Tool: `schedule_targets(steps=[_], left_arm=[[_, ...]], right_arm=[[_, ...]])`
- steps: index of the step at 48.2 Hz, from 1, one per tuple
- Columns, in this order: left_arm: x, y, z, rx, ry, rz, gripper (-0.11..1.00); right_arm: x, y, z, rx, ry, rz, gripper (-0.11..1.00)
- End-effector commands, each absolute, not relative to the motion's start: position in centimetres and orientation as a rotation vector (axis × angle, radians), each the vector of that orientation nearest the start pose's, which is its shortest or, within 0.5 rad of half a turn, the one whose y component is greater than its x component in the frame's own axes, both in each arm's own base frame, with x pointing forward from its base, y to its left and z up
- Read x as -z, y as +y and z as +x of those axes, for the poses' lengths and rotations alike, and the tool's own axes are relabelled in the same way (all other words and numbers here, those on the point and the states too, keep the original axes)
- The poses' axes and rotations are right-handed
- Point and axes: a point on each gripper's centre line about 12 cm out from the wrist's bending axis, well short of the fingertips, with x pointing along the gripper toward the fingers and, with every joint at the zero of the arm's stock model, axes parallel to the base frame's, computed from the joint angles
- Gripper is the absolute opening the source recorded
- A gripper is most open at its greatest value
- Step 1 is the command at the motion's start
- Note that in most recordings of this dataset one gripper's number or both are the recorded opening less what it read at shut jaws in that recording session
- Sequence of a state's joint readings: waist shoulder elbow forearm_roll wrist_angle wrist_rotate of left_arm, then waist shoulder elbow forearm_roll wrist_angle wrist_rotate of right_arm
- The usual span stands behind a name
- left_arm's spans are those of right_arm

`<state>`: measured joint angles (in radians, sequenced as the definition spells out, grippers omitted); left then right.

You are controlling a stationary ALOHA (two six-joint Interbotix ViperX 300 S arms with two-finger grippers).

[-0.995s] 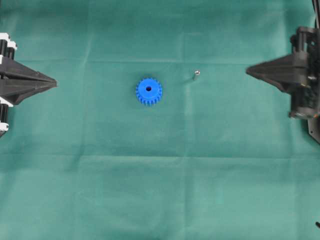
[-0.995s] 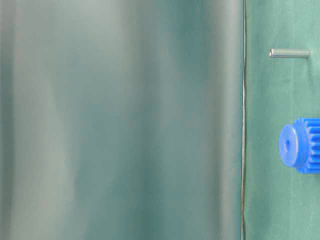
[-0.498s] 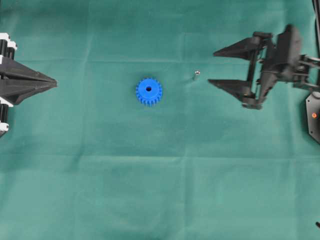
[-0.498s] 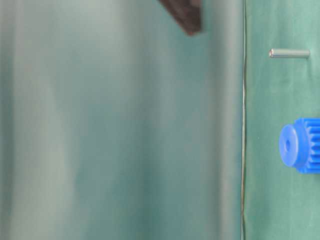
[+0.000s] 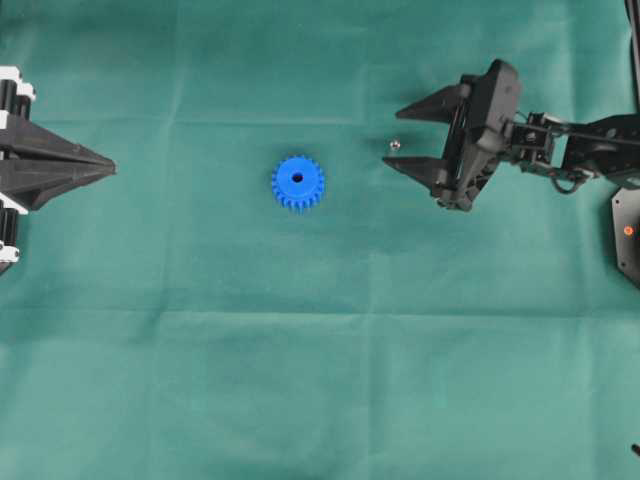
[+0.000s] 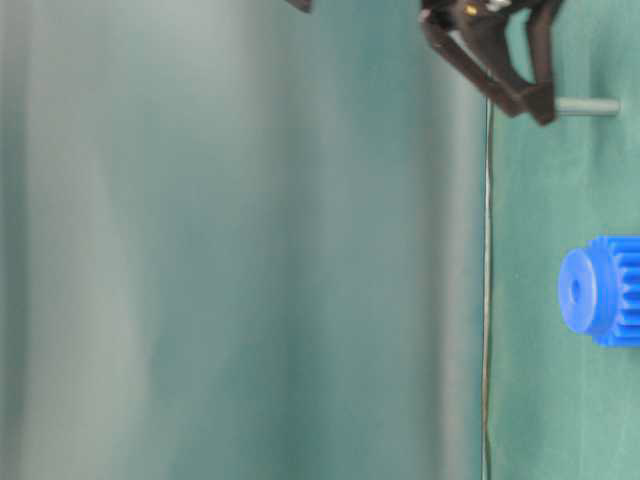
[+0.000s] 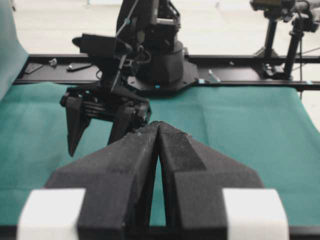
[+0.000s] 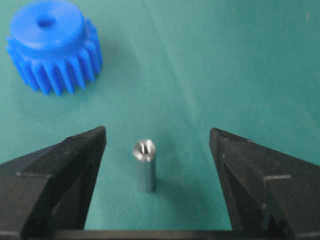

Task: Insert the shaft placed at a random location into the center hole of the small gear at another random location.
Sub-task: 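Move the right gripper left toward the upright silver shaft, then lower the right gripper around the shaft and close to grasp it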

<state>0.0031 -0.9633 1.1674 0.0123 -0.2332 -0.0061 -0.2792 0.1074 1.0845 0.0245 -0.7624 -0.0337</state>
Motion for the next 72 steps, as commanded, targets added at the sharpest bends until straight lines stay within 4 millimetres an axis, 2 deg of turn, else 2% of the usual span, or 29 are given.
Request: schedule_targets(steps=[1, 7, 11, 13, 21, 23, 35, 40, 50, 56, 72], left_arm=[[-29.6, 0.0, 20.2, 0.000, -0.041, 0.009, 0.00], [-29.6, 0.0, 20.2, 0.000, -0.038, 0.009, 0.00], [-29.6, 0.1, 20.2, -0.001, -0.037, 0.009, 0.00], [-29.5, 0.0, 20.2, 0.000, -0.035, 0.009, 0.00], [-29.5, 0.0, 20.2, 0.000, -0.034, 0.009, 0.00], [-29.5, 0.1, 20.2, -0.001, -0.034, 0.009, 0.00], [-29.4, 0.1, 20.2, -0.001, -0.025, 0.009, 0.00], [-29.5, 0.1, 20.2, -0.001, -0.026, 0.009, 0.00], [-29.5, 0.0, 20.2, 0.000, -0.025, 0.009, 0.00], [-29.4, 0.0, 20.2, 0.000, -0.021, 0.009, 0.00], [-29.4, 0.1, 20.2, -0.001, -0.020, 0.007, 0.00]], right_arm=[[-9.7, -9.1, 30.3, 0.296, 0.395, 0.026, 0.86], [-9.7, -9.1, 30.2, 0.297, 0.397, 0.024, 0.82], [-9.6, -9.1, 30.2, 0.297, 0.399, 0.028, 0.74], [-9.6, -9.1, 30.2, 0.295, 0.401, 0.026, 0.66], [-9.7, -8.9, 30.4, 0.277, 0.397, 0.016, 0.20], [-9.7, -8.8, 30.4, 0.273, 0.397, 0.015, 0.14], [-10.2, -8.6, 30.8, 0.266, 0.401, 0.020, 0.14], [-11.4, -8.6, 30.9, 0.263, 0.393, 0.020, 0.14], [-15.0, -8.2, 30.9, 0.254, 0.384, 0.016, 0.14], [-16.2, -8.0, 30.6, 0.249, 0.377, 0.013, 0.14], [-16.3, -8.0, 30.5, 0.249, 0.375, 0.013, 0.14]])
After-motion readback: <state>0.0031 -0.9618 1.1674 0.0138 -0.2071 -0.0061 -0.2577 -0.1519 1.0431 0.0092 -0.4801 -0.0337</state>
